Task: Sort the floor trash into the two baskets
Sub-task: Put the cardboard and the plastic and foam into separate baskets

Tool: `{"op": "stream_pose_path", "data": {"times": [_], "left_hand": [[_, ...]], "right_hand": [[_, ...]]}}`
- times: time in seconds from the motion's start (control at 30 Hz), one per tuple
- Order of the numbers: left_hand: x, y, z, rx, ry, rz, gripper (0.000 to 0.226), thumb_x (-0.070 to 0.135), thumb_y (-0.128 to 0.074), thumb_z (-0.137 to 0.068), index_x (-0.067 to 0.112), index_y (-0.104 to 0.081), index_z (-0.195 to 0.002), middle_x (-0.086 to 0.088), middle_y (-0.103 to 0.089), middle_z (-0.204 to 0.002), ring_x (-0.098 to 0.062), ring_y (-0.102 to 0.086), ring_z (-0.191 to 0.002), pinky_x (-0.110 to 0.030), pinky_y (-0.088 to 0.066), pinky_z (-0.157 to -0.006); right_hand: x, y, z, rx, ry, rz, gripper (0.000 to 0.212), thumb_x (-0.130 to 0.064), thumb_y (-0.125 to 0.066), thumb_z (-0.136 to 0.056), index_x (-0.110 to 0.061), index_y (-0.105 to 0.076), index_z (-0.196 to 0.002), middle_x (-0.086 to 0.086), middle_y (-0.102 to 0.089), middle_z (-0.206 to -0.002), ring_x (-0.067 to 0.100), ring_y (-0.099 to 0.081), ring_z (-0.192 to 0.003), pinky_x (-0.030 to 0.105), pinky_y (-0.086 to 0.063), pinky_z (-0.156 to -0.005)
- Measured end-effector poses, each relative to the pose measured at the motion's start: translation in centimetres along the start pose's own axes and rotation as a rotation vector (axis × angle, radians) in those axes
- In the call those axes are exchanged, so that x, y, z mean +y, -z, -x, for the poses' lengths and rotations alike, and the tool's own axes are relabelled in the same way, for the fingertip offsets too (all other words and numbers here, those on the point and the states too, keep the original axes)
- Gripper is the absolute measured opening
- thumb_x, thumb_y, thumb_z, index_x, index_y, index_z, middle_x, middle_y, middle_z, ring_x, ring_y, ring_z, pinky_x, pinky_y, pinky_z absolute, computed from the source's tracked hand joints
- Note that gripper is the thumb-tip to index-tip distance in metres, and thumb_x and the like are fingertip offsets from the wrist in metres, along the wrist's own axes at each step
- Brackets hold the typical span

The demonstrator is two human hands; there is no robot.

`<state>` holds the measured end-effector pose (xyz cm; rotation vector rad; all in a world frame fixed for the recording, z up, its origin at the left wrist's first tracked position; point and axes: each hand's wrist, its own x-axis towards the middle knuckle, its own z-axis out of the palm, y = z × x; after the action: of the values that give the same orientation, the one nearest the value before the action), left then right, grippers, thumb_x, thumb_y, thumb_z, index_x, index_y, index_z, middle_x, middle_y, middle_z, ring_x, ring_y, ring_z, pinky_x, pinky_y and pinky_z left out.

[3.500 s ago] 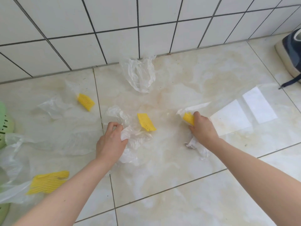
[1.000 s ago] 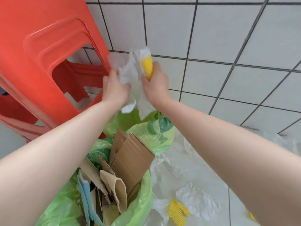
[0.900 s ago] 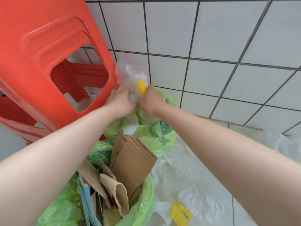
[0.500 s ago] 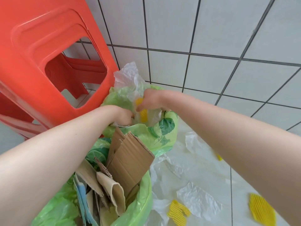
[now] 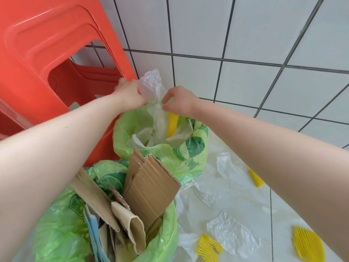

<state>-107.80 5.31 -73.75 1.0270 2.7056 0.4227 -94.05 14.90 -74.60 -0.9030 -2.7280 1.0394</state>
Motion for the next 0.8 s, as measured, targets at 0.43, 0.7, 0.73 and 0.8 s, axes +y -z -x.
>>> {"op": "stream_pose_path", "data": {"times": [0.43, 0.7, 0.73, 0.8], "left_hand": [[1.3, -0.6, 0.5, -0.006, -0.222, 0.462, 0.051, 0.007, -0.073, -0.075, 0.022, -0.054, -0.120, -0.011, -0.060, -0.083, -0.019, -0.053, -0.075, -0.034, -0.044, -0.072], [-0.1, -1.8, 3.9, -0.647, -0.412, -0.273, 0.007, 0.023, -0.068, -0.085, 0.029, -0.067, -0.089, 0.011, -0.068, -0.096, -0.014, -0.063, -0.089, -0.031, -0.052, -0.082], [-0.1, -2.5, 4.2, -0.737, -0.361, -0.270, 0.010, 0.028, -0.067, -0.086, 0.028, -0.070, -0.096, 0.011, -0.069, -0.101, -0.011, -0.064, -0.094, -0.033, -0.053, -0.087], [0.1, -3.6, 4.3, -0.850, -0.279, -0.329, 0.021, 0.034, -0.062, -0.088, 0.030, -0.068, -0.108, 0.014, -0.067, -0.109, -0.010, -0.062, -0.101, -0.034, -0.050, -0.095]], "right_hand": [[0.9, -0.1, 2.5, -0.016, 0.301, 0.163, 0.029, -0.012, -0.049, -0.082, -0.016, -0.074, -0.099, 0.001, -0.071, -0.107, 0.023, -0.060, -0.106, 0.032, -0.047, -0.094], [1.0, -1.9, 3.4, -0.437, 0.186, 0.601, 0.029, -0.026, -0.055, -0.085, -0.013, -0.044, -0.062, 0.002, -0.048, -0.063, 0.022, -0.049, -0.057, 0.030, -0.045, -0.056], [0.8, -2.5, 3.1, -0.474, 0.153, 0.635, 0.027, -0.026, -0.054, -0.087, -0.013, -0.044, -0.064, 0.001, -0.049, -0.066, 0.022, -0.049, -0.059, 0.031, -0.045, -0.058], [0.8, -3.5, 2.6, -0.536, 0.092, 0.653, 0.023, -0.023, -0.049, -0.089, -0.012, -0.045, -0.070, 0.001, -0.048, -0.071, 0.023, -0.050, -0.067, 0.033, -0.046, -0.064]]}}
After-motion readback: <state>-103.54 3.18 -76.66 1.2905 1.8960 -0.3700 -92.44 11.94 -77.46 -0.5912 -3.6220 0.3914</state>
